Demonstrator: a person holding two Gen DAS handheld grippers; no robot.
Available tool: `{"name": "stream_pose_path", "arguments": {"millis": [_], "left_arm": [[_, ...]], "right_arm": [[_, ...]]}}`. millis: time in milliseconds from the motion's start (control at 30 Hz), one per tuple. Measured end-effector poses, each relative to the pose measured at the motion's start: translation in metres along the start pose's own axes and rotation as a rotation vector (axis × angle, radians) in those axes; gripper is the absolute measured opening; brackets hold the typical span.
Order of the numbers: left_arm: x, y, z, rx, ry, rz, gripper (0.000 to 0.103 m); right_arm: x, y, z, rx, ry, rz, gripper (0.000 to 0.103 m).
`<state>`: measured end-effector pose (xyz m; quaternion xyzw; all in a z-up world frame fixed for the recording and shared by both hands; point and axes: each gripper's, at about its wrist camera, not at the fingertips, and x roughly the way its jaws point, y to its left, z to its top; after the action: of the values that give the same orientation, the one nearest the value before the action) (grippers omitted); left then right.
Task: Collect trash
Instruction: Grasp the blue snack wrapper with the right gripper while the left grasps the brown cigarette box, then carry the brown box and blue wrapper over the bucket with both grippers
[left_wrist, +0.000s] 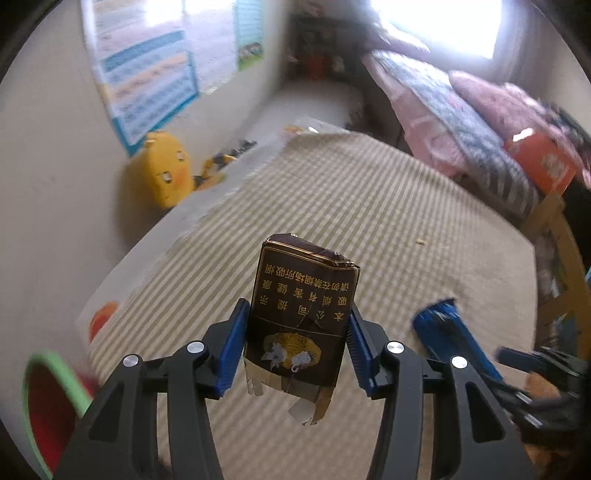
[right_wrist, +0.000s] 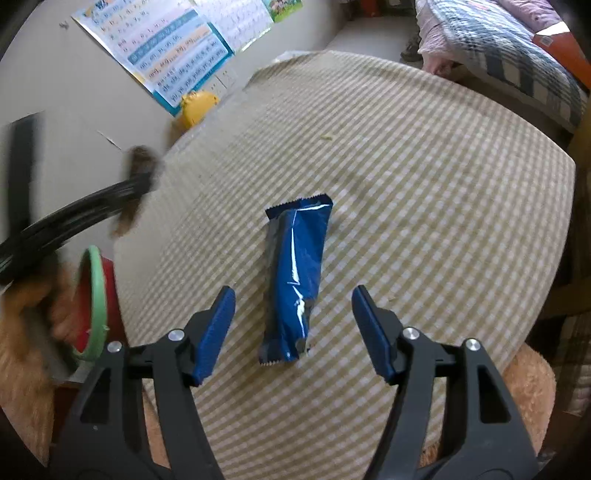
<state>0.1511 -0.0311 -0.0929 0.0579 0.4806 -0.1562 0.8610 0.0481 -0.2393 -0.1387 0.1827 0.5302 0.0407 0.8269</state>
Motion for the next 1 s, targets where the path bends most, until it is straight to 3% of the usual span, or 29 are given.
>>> {"name": "stream_pose_path", "arguments": {"millis": [167,333,867,900,967,1000], "left_arm": [[-0.059,0.009,-0.03,-0.068,-0.097,0.0,0.048],[-0.09,0.02,-0.051,-0.115,-0.13,-0.022,0.049],[-0.117,0.03,-0.07,-0.129,-0.184,-0.027,0.049],[-0.118,0.029,-0.071,-0.128,-0.184,-0.027,0.049],[-0.117,0.029,-0.072,-0.131,-0.182,-0.029,0.049],[-0.116,0.029,-0.072,-0.131,-0.18,-0.03,0.049]], "right_arm": [[0.009,0.011,0.0,-0.024,0.005,-0.05,0.064],[0.018,0.022,0.002,-0.044,0.017,-0.09,0.064],[0.017,0.03,-0.003,-0.057,0.021,-0.137,0.063],[0.017,0.031,-0.004,-0.064,0.021,-0.135,0.06],[0.019,0.031,-0.005,-0.071,0.03,-0.127,0.038],[0.02,0.031,-0.006,-0.067,0.037,-0.116,0.034]]}}
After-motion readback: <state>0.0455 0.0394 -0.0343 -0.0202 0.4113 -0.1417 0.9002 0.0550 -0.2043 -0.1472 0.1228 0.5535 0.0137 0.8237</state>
